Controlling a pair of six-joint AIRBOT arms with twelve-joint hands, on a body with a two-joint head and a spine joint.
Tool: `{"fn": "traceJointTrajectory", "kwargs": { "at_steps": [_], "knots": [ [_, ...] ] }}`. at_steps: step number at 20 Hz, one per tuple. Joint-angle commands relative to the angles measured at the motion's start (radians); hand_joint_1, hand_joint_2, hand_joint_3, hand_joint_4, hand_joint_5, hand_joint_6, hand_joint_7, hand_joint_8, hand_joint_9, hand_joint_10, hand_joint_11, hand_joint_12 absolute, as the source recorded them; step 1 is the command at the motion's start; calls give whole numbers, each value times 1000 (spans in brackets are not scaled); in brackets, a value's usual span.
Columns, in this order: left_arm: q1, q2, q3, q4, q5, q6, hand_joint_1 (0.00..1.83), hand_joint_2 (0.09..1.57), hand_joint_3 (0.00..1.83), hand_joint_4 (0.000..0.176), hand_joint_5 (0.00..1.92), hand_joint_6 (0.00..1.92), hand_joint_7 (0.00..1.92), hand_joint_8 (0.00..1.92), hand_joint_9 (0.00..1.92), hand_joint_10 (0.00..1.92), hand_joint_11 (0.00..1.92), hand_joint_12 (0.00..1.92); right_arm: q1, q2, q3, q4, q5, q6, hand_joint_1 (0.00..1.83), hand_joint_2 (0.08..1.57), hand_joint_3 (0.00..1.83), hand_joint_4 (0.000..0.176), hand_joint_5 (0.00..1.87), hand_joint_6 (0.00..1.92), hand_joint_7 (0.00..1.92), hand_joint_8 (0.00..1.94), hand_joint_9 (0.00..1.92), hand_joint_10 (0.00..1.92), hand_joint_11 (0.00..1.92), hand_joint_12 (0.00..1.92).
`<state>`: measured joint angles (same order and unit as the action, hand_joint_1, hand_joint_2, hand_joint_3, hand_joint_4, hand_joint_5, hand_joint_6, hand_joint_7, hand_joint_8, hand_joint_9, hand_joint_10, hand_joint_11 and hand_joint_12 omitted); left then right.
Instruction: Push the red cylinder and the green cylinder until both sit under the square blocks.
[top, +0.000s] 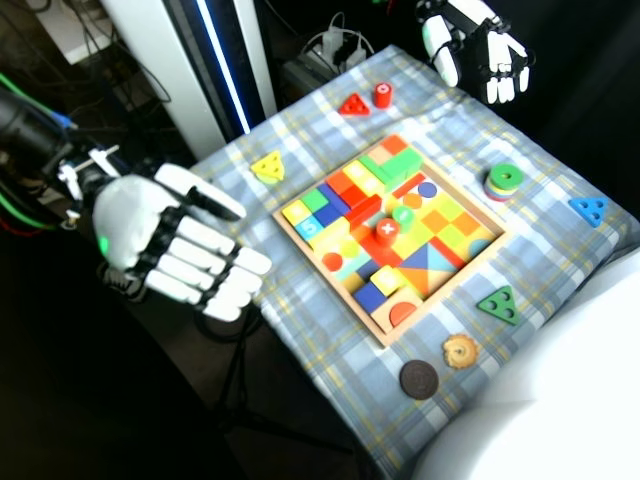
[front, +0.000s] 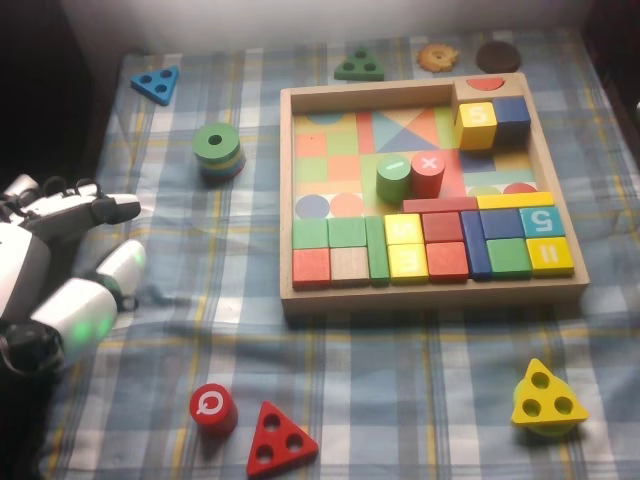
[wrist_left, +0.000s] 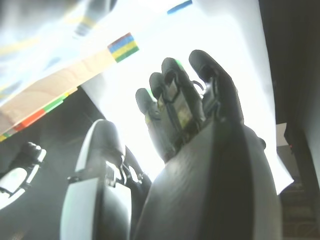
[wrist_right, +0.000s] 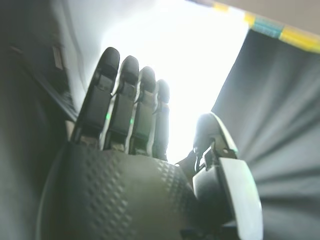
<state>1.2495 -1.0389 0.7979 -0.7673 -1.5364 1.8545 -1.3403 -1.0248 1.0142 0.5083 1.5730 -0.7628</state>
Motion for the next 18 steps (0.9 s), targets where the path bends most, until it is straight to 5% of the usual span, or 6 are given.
{"fn": "traceJointTrajectory", "kwargs": {
  "at_steps": [1,6,8,10,12,18],
  "knots": [
    [-11,4,3,48,-107,-8,440,1328,5,70,751,7,502,5,392,8,13,87,8,7,7,-4,109,9,200,1225,1,0,642,1,807,0,702,3,239,472],
    [-11,5,3,49,-103,-8,457,1327,1,83,741,0,485,0,401,4,26,102,63,9,35,-98,29,42,12,1177,0,0,507,0,542,0,453,0,146,444],
    [-11,5,4,50,-103,-8,473,1321,0,73,742,1,483,0,386,0,14,102,135,9,67,-195,-65,54,0,1140,1,42,428,0,369,0,257,0,64,335],
    [-12,4,6,53,-102,-8,456,1328,2,60,750,3,490,3,374,0,1,94,207,5,101,-283,-180,54,0,1100,0,62,373,0,243,0,132,0,11,218],
    [-13,3,8,57,-99,-8,496,1325,0,47,765,6,497,4,381,2,3,104,272,-7,138,-366,-277,64,0,1053,0,60,328,0,133,1,16,0,0,22],
    [-14,0,8,59,-91,-8,377,1326,1,60,759,0,502,0,420,6,0,125,349,-52,216,-476,-408,143,0,913,0,152,236,0,0,0,0,0,0,0]
  ]
}}
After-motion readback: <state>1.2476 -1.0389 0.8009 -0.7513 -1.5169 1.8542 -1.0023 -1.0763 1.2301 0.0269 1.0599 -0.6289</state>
